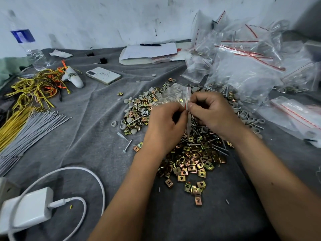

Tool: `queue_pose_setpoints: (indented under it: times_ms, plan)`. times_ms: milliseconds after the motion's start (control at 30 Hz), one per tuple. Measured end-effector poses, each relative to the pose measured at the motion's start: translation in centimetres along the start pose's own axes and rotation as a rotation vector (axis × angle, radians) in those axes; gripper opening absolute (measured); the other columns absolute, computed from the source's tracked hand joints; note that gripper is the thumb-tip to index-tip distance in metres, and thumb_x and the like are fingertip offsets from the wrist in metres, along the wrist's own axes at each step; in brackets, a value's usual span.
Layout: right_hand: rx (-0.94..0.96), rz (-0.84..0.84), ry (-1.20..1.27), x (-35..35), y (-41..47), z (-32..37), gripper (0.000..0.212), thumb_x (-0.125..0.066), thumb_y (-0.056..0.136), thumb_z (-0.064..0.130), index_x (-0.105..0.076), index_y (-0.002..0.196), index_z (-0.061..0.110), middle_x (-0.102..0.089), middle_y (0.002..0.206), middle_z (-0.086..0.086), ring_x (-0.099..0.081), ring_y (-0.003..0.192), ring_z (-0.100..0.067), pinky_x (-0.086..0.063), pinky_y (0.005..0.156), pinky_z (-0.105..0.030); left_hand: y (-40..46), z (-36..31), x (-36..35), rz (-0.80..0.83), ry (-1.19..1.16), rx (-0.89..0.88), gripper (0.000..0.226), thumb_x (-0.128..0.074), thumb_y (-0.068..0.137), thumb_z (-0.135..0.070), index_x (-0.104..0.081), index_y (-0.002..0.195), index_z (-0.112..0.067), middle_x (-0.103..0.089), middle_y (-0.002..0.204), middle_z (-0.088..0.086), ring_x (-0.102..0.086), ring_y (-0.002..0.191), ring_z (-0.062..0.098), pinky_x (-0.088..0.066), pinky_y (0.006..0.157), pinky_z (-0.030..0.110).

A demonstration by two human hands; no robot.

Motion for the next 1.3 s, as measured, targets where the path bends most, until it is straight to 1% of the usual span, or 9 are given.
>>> queue_pose_setpoints:
  times_ms: [200,300,400,600,733,800,933,1100,1300]
  plan:
    - [0.060,-0.152,-0.323,0.8,-0.1,0.6,0.018,-0.072,0.085,0.010,-0.067,0.068,0.012,-0.061,0.058,0.001,-0.047,0.049,-0.003,-0.037,0.046,-0.019,0.1,-0.4,1.5,-0.198,0.126,-0.015,0.020,-0.063,0.087,-0.010,-0.058,0.068,-0.011,-0.053,0.064,-0.004,-0.044,0.055,0.013,-0.034,0.053,0.023]
    - [0.034,-0.319,-0.512,1.8,0.0,0.6,0.024,-0.072,0.077,0.014,-0.061,0.059,0.024,-0.057,0.053,0.013,-0.050,0.046,-0.002,-0.038,0.048,-0.015,0.0,-0.2,3.3,-0.434,0.204,-0.003,0.017,-0.064,0.083,-0.004,-0.057,0.068,-0.006,-0.056,0.067,0.003,-0.045,0.058,0.019,-0.035,0.054,0.033]
    - [0.009,-0.391,-0.575,1.8,0.2,0.7,0.024,-0.071,0.078,0.021,-0.060,0.058,0.023,-0.056,0.052,0.012,-0.049,0.046,-0.003,-0.038,0.049,-0.020,-0.2,-1.8,3.1,-0.464,0.238,-0.089,0.015,-0.066,0.083,-0.002,-0.060,0.069,-0.002,-0.059,0.070,0.008,-0.050,0.059,0.023,-0.039,0.052,0.036]
    - [-0.193,0.243,-0.510,3.3,-1.1,0.0,0.019,-0.083,0.084,0.032,-0.071,0.073,0.023,-0.068,0.064,0.008,-0.060,0.056,0.000,-0.045,0.056,-0.016,-0.2,0.4,9.0,-0.784,0.223,0.121,0.015,-0.063,0.084,-0.015,-0.065,0.072,-0.006,-0.063,0.069,0.006,-0.057,0.063,0.022,-0.043,0.064,0.034]
    - [-0.224,0.521,-0.646,3.9,-2.0,0.7,0.015,-0.090,0.075,0.032,-0.077,0.081,0.031,-0.071,0.073,0.019,-0.064,0.064,0.003,-0.046,0.057,-0.010,-0.4,0.6,13.3,-1.084,0.284,0.186,0.022,-0.061,0.083,-0.023,-0.069,0.078,-0.004,-0.061,0.068,-0.001,-0.050,0.067,0.003,-0.030,0.069,0.001]
    - [-0.242,0.580,-0.742,3.6,-2.0,0.6,0.018,-0.092,0.072,0.035,-0.076,0.081,0.034,-0.070,0.072,0.018,-0.063,0.063,0.002,-0.044,0.054,-0.013,-0.4,0.2,14.5,-1.155,0.301,0.149,0.024,-0.060,0.084,-0.025,-0.067,0.080,-0.002,-0.059,0.068,-0.005,-0.055,0.067,0.008,-0.029,0.070,0.001]
    - [-0.276,0.637,-0.861,2.7,-2.1,0.0,0.012,-0.089,0.076,0.030,-0.077,0.077,0.030,-0.064,0.070,0.035,-0.061,0.071,0.011,-0.043,0.062,-0.018,-0.3,-1.7,13.5,-0.973,0.442,-0.080,0.008,-0.063,0.085,-0.013,-0.067,0.087,-0.007,-0.068,0.076,0.005,-0.064,0.069,0.024,-0.045,0.070,0.021]
    - [-0.226,0.570,-0.787,3.8,-1.9,0.8,0.013,-0.076,0.090,0.034,-0.065,0.084,0.034,-0.065,0.084,0.015,-0.061,0.078,0.000,-0.044,0.068,-0.022,-0.5,-1.7,5.8,-0.301,0.444,0.007,0.005,-0.066,0.084,-0.004,-0.066,0.083,-0.009,-0.066,0.078,0.008,-0.060,0.081,0.031,-0.044,0.069,0.039]
    - [0.065,0.113,-0.317,2.1,0.0,4.6,0.005,-0.067,0.098,0.018,-0.063,0.098,0.021,-0.071,0.087,0.012,-0.070,0.085,-0.004,-0.055,0.075,-0.019,-1.1,0.1,2.0,-0.048,0.238,0.027,0.008,-0.075,0.088,-0.002,-0.071,0.092,-0.007,-0.072,0.082,0.002,-0.067,0.072,0.016,-0.060,0.071,0.038]
Point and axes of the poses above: each hand's wrist, its own y-axis towards the middle knuckle, its own x-axis out of the back of the hand, z = x × y, the point moved 5 cm from there along y, towards the middle knuckle
